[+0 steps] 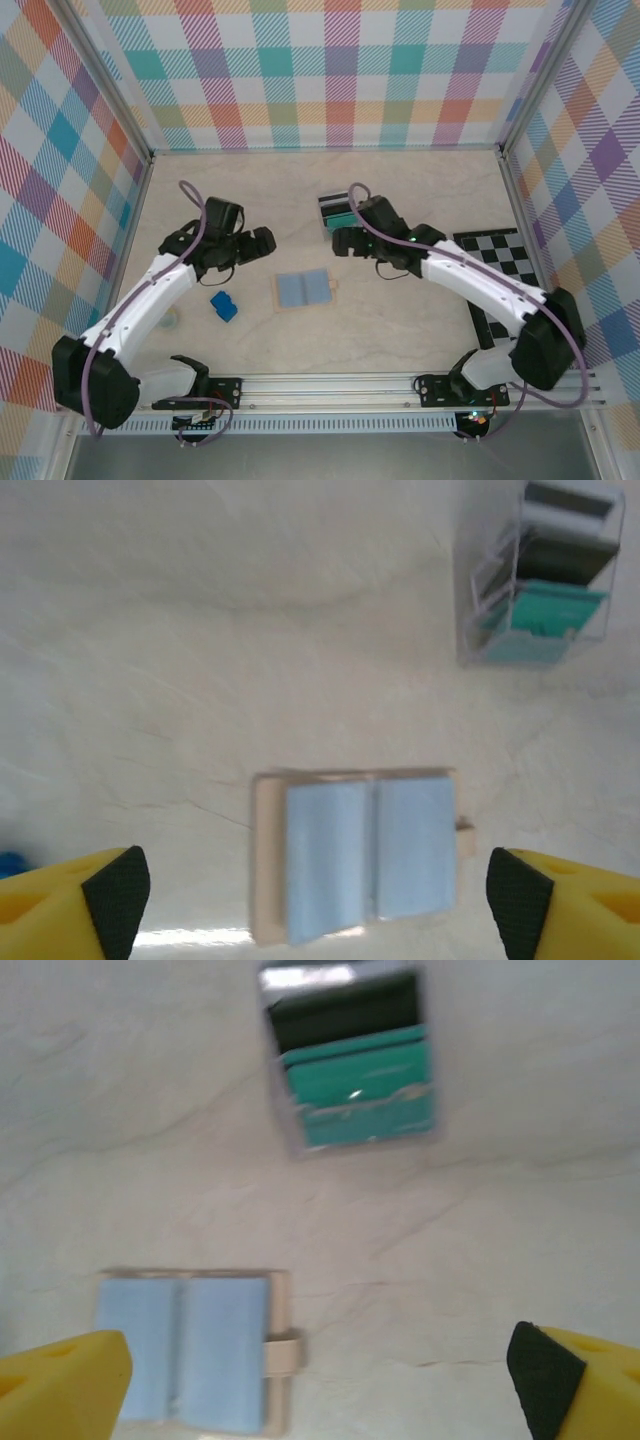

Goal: Take the credit cards out of the card holder

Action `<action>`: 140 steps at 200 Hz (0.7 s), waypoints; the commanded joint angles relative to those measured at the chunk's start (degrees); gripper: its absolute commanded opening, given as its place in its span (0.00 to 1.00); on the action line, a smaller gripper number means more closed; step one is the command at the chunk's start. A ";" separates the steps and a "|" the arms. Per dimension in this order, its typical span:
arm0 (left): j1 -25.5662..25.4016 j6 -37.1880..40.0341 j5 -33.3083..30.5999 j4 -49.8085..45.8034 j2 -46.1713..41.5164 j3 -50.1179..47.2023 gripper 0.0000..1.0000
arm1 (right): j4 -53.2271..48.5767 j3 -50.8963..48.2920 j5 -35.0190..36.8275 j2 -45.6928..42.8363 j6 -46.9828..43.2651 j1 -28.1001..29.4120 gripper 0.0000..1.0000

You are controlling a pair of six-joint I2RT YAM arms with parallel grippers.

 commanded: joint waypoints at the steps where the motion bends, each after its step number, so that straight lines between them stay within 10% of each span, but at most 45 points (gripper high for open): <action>1: 1.36 4.78 -15.17 -2.81 -4.33 0.90 0.97 | -0.97 -1.51 15.93 -7.40 -6.46 -2.23 1.00; 140: 4.14 12.84 -34.10 37.15 -13.21 -30.90 1.00 | 30.62 -34.64 14.95 -18.85 -20.10 -20.18 1.00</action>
